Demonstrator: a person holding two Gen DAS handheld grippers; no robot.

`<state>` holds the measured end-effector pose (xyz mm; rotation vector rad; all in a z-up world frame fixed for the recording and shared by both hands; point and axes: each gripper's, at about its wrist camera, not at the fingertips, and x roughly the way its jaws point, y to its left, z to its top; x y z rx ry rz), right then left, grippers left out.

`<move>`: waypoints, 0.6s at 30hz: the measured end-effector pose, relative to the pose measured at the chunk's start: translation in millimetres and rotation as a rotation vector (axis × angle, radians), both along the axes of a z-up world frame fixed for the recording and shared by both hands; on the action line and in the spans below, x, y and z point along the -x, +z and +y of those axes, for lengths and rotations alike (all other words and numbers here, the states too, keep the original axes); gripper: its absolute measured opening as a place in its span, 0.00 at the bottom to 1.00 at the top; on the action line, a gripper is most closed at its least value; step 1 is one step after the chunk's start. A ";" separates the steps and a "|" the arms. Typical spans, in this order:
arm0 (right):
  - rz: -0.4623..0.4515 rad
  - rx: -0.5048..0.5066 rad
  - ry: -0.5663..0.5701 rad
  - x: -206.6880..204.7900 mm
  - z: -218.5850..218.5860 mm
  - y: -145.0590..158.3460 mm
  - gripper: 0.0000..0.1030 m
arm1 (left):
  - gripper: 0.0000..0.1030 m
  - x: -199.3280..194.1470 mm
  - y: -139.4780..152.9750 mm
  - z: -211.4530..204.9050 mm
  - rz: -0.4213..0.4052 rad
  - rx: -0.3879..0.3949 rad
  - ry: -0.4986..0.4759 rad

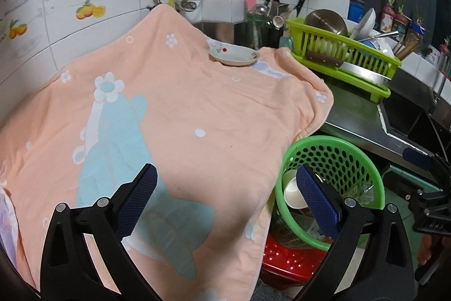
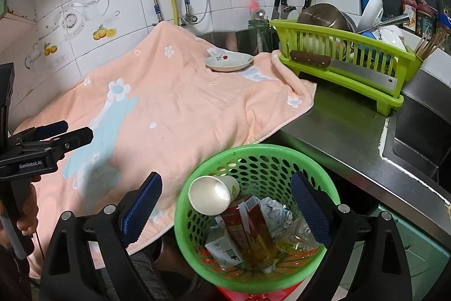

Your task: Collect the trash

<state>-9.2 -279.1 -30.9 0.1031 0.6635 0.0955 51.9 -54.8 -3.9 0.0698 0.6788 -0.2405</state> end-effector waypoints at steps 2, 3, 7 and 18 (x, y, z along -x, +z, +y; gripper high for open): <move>0.000 0.022 -0.004 2.3 5.8 -0.5 0.87 | 0.95 4.5 0.8 2.5 -0.005 0.006 0.006; -0.001 0.034 -0.006 3.1 8.5 -0.9 0.87 | 0.95 6.4 0.6 3.2 -0.008 0.006 0.009; -0.008 0.078 -0.019 10.6 15.8 -2.7 0.88 | 0.95 14.4 -1.4 4.8 -0.011 0.013 0.022; -0.015 0.074 -0.033 27.1 17.1 -3.5 0.89 | 0.95 33.6 -4.4 4.0 -0.031 0.009 0.043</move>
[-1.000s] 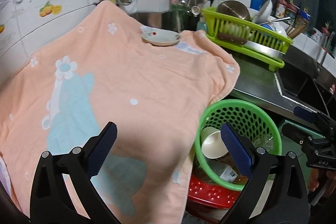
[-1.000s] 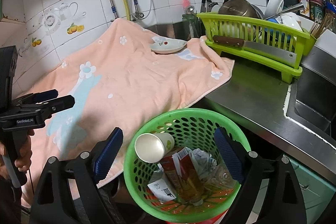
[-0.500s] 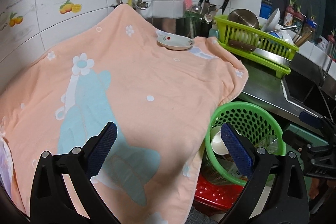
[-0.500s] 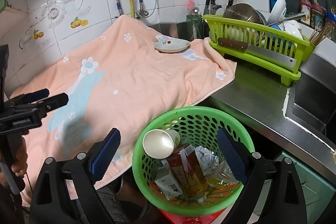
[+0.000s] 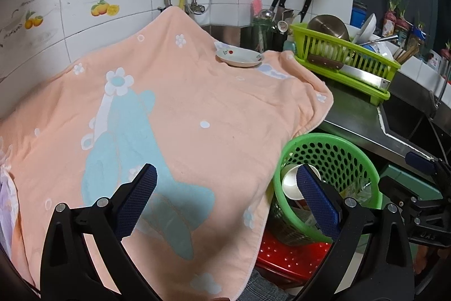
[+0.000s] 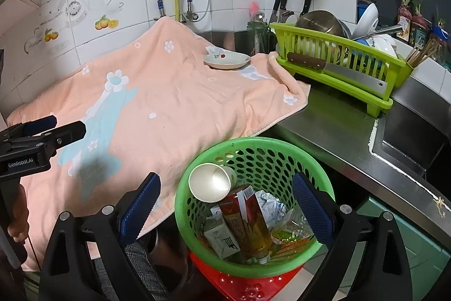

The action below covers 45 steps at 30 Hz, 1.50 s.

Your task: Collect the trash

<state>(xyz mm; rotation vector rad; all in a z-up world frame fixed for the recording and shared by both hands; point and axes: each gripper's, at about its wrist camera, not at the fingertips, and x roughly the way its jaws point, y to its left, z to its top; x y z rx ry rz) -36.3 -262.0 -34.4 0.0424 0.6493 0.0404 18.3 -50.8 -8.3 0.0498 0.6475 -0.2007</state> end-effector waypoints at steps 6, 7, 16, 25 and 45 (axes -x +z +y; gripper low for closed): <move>-0.016 -0.004 0.001 6.5 0.6 3.6 0.89 | 0.95 10.7 3.3 0.8 -0.032 -0.006 0.023; -0.019 -0.003 0.000 7.4 0.7 4.3 0.89 | 0.95 12.7 3.5 0.8 -0.037 -0.010 0.027; -0.027 0.000 0.007 9.7 4.1 6.1 0.89 | 0.95 18.0 4.2 2.9 -0.047 -0.013 0.042; -0.030 0.004 0.006 11.1 5.8 5.9 0.89 | 0.95 21.1 5.3 1.1 -0.062 -0.023 0.045; -0.036 0.012 0.006 12.2 8.4 6.5 0.89 | 0.95 23.3 7.0 0.5 -0.068 -0.025 0.046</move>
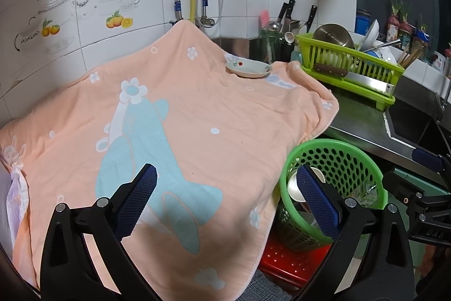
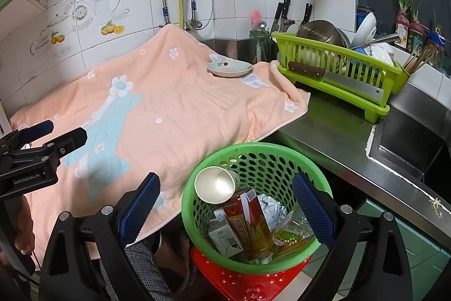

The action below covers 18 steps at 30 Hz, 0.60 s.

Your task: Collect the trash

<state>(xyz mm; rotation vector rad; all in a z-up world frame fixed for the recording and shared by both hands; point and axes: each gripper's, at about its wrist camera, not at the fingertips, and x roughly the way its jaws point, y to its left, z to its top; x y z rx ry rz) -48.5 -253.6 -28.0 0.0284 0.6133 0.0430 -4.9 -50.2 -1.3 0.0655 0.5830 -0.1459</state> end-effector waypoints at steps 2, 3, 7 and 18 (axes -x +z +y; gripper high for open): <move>-0.002 0.002 -0.001 0.7 -0.2 0.1 0.89 | 0.95 0.1 -0.2 0.2 -0.001 -0.001 0.004; -0.002 0.002 -0.001 0.8 -0.2 0.4 0.89 | 0.95 -0.1 -0.4 0.3 0.000 0.000 0.003; -0.002 0.002 -0.001 0.8 -0.3 0.3 0.89 | 0.95 -0.7 -1.2 0.0 -0.001 -0.003 0.006; -0.010 0.005 0.001 1.9 -0.1 1.4 0.89 | 0.95 0.8 -1.8 1.2 -0.010 0.006 0.007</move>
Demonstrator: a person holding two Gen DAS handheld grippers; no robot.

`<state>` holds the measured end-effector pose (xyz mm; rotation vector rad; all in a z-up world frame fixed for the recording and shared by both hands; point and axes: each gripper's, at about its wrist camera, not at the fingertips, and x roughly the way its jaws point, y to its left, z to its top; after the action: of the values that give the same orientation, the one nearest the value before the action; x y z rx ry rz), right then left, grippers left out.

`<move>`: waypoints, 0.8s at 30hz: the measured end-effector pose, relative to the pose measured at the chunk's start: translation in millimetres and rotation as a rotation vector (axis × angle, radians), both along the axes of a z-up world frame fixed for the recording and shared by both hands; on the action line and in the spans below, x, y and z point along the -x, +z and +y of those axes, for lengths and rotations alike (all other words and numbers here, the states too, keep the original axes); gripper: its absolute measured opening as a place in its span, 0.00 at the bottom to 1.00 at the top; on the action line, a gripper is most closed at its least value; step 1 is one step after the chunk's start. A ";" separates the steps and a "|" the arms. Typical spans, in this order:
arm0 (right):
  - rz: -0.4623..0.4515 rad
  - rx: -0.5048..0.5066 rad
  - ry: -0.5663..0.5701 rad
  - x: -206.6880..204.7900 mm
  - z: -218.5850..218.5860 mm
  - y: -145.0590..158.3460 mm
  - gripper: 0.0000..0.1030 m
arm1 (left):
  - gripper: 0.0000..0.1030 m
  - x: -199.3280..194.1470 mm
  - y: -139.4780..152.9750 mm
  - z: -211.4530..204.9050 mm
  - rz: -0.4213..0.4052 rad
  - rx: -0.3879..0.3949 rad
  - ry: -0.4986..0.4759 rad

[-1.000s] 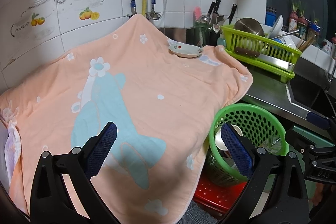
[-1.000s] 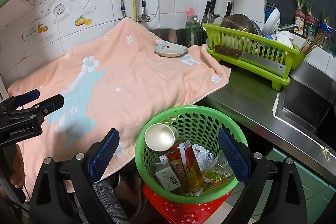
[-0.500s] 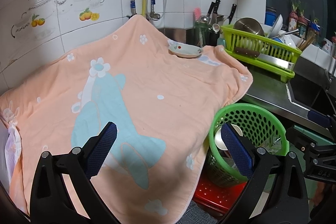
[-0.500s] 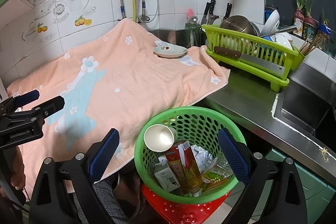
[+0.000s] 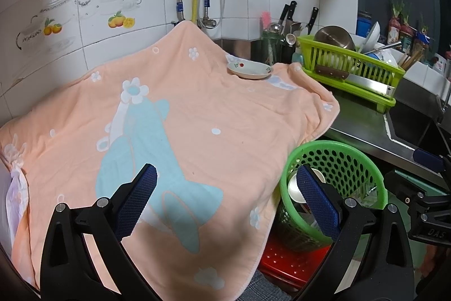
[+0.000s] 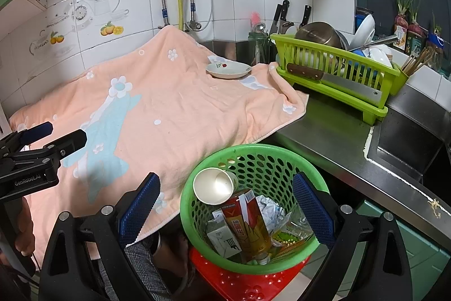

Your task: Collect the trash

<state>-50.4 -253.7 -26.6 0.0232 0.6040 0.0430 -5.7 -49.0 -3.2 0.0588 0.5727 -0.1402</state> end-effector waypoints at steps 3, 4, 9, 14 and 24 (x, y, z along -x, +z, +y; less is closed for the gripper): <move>-0.004 0.001 0.003 0.9 0.5 1.6 0.89 | 0.95 1.0 0.4 0.7 -0.006 0.002 0.003; -0.005 0.002 0.003 0.7 0.5 1.9 0.89 | 0.95 1.8 0.7 0.5 -0.009 0.000 0.006; -0.013 0.003 0.007 1.7 0.4 3.4 0.89 | 0.95 3.2 1.7 0.6 -0.015 -0.002 0.009; -0.014 0.003 0.009 1.9 0.2 3.6 0.89 | 0.95 3.3 2.1 0.6 -0.017 0.000 0.010; -0.017 0.002 0.016 1.9 1.7 4.8 0.89 | 0.95 4.8 2.9 1.6 -0.034 -0.003 0.024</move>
<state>-52.3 -252.0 -21.8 0.0159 0.5870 0.0585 -10.5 -47.3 -0.2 0.0571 0.5397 -0.1144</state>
